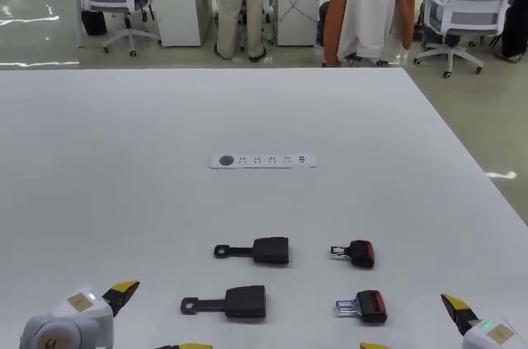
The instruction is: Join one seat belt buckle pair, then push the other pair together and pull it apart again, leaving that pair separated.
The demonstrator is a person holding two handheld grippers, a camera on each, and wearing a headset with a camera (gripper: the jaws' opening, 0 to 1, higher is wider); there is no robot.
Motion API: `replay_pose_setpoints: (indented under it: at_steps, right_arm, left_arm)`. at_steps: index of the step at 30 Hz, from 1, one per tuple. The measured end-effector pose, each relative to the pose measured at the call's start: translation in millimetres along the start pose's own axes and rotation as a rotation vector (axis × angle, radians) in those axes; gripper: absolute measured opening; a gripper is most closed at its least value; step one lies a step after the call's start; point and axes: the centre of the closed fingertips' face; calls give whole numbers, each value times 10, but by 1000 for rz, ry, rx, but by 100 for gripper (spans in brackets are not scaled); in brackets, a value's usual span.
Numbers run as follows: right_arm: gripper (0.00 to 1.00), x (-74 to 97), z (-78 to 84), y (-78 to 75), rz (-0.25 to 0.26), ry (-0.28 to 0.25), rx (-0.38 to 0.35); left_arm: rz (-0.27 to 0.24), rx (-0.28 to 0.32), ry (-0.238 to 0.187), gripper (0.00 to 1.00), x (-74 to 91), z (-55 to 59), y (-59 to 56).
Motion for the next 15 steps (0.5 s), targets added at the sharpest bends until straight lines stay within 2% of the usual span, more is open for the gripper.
replay_pose_setpoints:
  at_steps: [1,5,8,15]
  right_arm:
    - [100,-7,8,-1,-1,4,0]
    - [100,-29,28,-10,-4,10,-3]
    - [99,-51,49,-19,-8,13,-6]
    - [98,-111,56,-14,-18,26,-9]
  left_arm:
    - [1,0,3,100,4,-21,-36]
    - [3,4,10,100,-28,60,47]
    - [9,5,16,100,-33,8,-37]
    - [25,6,28,100,-131,24,-24]
Point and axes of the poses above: the centre of the closed fingertips' face, and the gripper's own axes: x roughly backward along the fingers, y roughly to its left, z roughly out of its underside, and after that the axes turned 3 degrees about -y, right-handed
